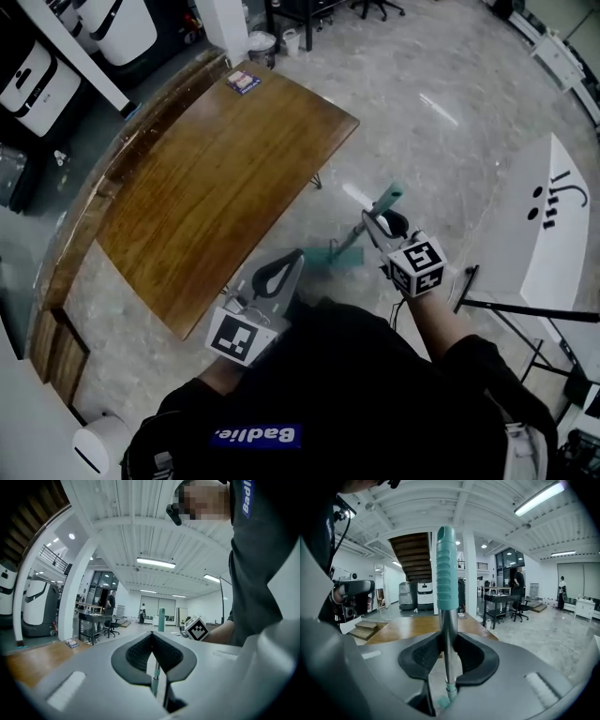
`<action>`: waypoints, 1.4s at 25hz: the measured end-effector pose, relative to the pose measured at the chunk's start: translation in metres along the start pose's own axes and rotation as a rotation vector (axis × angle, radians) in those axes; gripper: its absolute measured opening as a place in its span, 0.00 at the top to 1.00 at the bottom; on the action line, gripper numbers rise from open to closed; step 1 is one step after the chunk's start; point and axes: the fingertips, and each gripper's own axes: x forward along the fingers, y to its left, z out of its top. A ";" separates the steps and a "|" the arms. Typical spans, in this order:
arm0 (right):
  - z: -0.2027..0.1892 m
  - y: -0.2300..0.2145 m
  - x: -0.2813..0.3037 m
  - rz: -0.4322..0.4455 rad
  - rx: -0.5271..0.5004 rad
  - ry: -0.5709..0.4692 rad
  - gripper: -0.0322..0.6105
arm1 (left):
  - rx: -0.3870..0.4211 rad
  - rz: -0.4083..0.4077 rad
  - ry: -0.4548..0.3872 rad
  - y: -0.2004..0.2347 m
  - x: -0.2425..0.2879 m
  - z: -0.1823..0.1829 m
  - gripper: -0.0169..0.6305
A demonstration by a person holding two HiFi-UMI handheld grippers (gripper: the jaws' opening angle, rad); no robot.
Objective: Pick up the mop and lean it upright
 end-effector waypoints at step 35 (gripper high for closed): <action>0.029 -0.121 -0.004 0.053 0.033 -0.105 0.78 | 0.044 -0.046 0.035 -0.017 0.167 0.011 0.95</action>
